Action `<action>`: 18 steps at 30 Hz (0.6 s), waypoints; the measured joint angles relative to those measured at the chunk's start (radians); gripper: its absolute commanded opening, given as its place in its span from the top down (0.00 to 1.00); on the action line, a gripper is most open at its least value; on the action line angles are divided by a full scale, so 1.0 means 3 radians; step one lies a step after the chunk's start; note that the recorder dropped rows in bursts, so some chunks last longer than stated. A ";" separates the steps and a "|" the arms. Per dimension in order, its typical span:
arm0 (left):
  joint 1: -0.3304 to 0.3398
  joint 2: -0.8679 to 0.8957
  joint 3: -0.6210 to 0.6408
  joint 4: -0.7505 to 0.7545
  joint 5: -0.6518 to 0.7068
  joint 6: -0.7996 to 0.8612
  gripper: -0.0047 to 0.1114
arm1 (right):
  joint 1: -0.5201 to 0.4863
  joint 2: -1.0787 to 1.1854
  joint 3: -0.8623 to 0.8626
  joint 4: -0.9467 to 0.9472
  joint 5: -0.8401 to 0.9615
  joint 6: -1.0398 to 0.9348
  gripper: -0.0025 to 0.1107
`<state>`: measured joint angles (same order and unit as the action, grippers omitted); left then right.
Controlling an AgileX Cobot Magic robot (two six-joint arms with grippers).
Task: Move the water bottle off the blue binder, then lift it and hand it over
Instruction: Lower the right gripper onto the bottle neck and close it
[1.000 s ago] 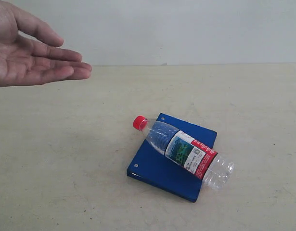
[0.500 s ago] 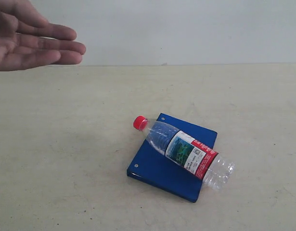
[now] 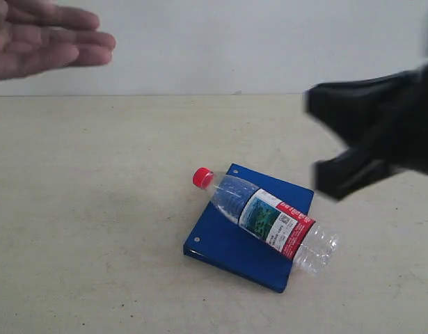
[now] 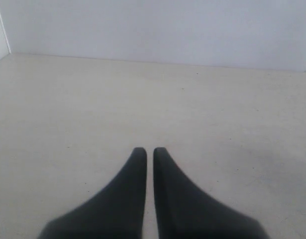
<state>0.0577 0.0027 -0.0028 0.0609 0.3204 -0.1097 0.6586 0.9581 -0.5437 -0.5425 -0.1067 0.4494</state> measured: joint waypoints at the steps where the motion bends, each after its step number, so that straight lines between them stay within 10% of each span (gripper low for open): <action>1: 0.0000 0.0000 0.0000 0.0000 0.0000 0.0000 0.92 | 0.0149 0.0313 -0.0165 -0.0129 0.0058 -0.0024 0.97; 10: 0.0000 0.0000 0.0000 0.0000 0.0000 0.0000 0.92 | 0.0622 0.2164 -0.1530 -0.0282 0.0872 -0.0031 0.48; 18: 0.0000 0.0000 0.0000 0.0000 0.0000 0.0000 0.92 | 0.0630 0.2865 -0.2233 -0.0255 0.1758 -0.0177 0.44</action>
<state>0.0577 0.0027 -0.0028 0.0609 0.3204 -0.1097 0.8475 1.8176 -1.2135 -0.6190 0.4208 0.3962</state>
